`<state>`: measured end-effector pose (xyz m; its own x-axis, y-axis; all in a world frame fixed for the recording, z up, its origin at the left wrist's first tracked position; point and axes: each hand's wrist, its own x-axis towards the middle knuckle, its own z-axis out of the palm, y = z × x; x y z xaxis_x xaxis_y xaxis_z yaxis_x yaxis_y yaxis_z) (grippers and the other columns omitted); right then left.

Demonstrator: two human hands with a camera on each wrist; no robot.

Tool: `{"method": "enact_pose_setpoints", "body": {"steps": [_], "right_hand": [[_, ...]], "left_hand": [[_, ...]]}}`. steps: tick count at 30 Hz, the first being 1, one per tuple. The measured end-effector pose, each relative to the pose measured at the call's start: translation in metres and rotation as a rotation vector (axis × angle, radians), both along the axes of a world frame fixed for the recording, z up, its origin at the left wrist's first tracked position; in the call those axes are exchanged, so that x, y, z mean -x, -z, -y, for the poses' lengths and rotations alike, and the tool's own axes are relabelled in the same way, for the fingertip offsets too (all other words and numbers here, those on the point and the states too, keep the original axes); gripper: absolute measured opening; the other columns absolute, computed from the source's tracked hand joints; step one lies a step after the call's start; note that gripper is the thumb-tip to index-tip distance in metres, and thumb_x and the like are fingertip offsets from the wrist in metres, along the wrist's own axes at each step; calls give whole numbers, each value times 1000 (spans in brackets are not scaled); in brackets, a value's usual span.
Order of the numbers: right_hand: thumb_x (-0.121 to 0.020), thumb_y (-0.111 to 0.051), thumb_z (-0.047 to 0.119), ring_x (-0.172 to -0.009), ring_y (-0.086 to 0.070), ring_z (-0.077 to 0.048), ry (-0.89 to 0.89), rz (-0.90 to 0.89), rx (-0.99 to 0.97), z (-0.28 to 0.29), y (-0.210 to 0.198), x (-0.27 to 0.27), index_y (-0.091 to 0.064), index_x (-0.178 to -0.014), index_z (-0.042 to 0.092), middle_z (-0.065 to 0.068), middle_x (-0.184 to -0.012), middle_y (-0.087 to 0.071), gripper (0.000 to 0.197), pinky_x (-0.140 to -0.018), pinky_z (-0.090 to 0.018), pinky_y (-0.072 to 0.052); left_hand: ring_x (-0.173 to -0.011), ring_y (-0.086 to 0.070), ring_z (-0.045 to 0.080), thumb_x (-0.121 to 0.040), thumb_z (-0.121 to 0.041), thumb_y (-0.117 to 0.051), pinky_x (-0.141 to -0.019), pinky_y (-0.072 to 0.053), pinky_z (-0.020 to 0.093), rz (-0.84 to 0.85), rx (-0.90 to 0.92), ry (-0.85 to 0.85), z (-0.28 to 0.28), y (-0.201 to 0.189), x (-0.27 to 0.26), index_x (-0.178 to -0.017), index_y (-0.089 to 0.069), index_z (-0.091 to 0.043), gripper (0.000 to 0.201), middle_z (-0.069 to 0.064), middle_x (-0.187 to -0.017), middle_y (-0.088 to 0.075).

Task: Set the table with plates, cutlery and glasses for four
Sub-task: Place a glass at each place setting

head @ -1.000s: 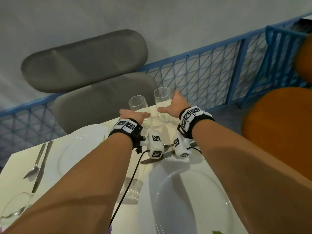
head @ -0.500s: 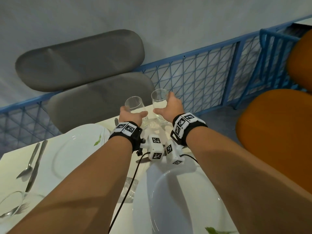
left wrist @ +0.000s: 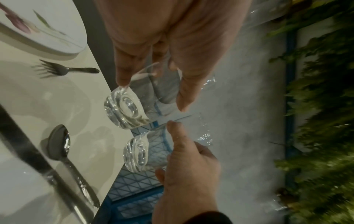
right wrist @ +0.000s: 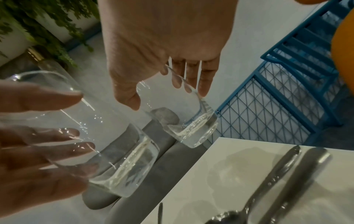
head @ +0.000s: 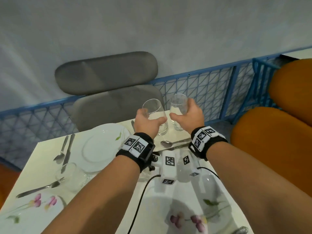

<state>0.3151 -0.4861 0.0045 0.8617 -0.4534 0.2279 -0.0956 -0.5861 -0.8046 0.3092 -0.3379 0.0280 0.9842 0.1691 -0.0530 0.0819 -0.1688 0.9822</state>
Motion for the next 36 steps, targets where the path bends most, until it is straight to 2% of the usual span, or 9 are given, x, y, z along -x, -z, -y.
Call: {"method": "enact_pose_setpoints", "body": {"steps": [5,10,13,16,18,22,26,29,36], "right_hand": [[-59,-79,46,-95,-62,-21,-48,-22,20,-40,-18,68,-52,-104,17,-1,-104,-65,60,-81,-40,-54],[-61,-82,41,-101,-62,-21,-63,-49,-51,-86,-17,116,-52,-121,14,-5,-115,-63,73,-87,-39,-54],[-61,-84,38,-99,-64,-18,-78,-57,-111,-117,-10,146,-52,-121,13,-4,-113,-62,72,-82,-32,-53],[-60,-85,37,-92,-64,-18,-87,-75,-117,-143,1,170,-53,-115,12,-4,-108,-65,68,-76,-29,-50],[-60,-85,37,-93,-62,-21,-102,-114,-99,-156,7,183,-54,-112,11,-4,-107,-64,66,-74,-28,-47],[-60,-87,37,-99,-60,-20,-184,-206,-114,-180,19,199,-52,-118,11,-4,-111,-62,73,-84,-33,-51],[-57,-87,38,-98,-59,-21,-234,-270,-123,-193,29,206,-49,-118,10,-2,-108,-59,77,-85,-36,-52],[-58,-87,38,-96,-59,-19,-250,-295,-114,-196,35,211,-48,-117,12,1,-105,-56,75,-81,-33,-52],[-60,-86,32,-91,-56,-18,-281,-311,-116,-198,47,218,-48,-114,12,1,-102,-55,69,-72,-26,-44]], "left_hand": [[-106,-60,23,-59,-25,-88,-93,-51,50,-21,-21,107,-65,-15,72,-123,-50,-19,75,1,-115,-57],[-106,-60,20,-53,-29,-90,-93,-51,47,-49,-60,120,-139,-9,128,-116,-52,-25,73,-2,-113,-59],[-105,-60,20,-59,-21,-90,-91,-52,44,-65,-104,115,-188,2,158,-116,-53,-23,68,1,-115,-59],[-102,-61,27,-49,-24,-90,-85,-51,42,-118,-100,92,-228,16,181,-113,-54,-24,73,3,-114,-59],[-102,-61,28,-47,-26,-88,-83,-49,42,-147,-107,76,-246,25,191,-112,-54,-23,73,2,-112,-59],[-104,-59,26,-61,-11,-88,-90,-48,44,-165,-164,58,-271,42,200,-110,-53,-19,61,6,-113,-58],[-106,-56,22,-61,-12,-88,-93,-48,41,-181,-238,55,-283,54,203,-111,-52,-18,62,4,-110,-57],[-104,-56,21,-62,-14,-88,-91,-46,36,-191,-283,47,-286,63,206,-112,-52,-19,62,2,-109,-57],[-104,-56,24,-61,-14,-88,-87,-45,34,-225,-266,11,-285,79,213,-105,-52,-19,57,4,-111,-58]]}}
